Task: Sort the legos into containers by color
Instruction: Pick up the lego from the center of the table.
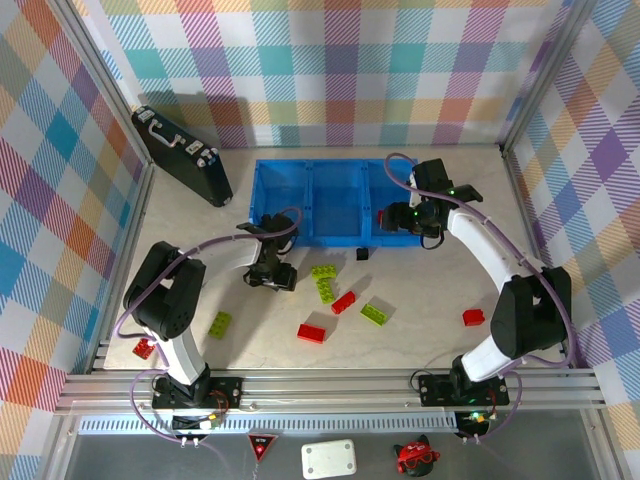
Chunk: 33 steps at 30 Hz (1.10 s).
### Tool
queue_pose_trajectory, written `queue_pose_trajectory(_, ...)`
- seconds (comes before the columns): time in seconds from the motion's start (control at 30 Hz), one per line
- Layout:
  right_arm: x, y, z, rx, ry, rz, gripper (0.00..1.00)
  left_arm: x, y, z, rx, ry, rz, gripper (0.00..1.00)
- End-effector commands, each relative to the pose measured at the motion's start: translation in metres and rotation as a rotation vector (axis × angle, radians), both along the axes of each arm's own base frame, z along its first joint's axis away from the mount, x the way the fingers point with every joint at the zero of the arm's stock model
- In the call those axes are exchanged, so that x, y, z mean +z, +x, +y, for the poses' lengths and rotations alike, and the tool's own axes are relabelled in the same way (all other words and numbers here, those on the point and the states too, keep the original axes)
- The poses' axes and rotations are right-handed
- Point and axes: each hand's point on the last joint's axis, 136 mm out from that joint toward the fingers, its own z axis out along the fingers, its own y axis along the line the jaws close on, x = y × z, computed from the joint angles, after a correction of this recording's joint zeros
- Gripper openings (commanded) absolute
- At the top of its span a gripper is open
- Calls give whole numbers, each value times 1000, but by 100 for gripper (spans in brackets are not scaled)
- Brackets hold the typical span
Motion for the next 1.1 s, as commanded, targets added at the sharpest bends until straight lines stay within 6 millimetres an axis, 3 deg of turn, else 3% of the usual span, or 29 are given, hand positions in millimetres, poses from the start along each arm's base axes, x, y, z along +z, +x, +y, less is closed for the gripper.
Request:
queue_pose_trajectory(0.0,5,-8,1,15,6,3,79,4,1,-3,-29,23,-18,61)
queue_pose_trajectory(0.5,1,-7,3,20,9,13,79,10,0,-7,-46,60,-36,42)
queue_pose_trajectory(0.77,0,-7,3,21,5,14,79,7,9,-1,-45,118,-53,44)
queue_pose_trajectory(1.07,-4,-7,3,21,6,24,79,7,7,-2,-54,116,-38,37)
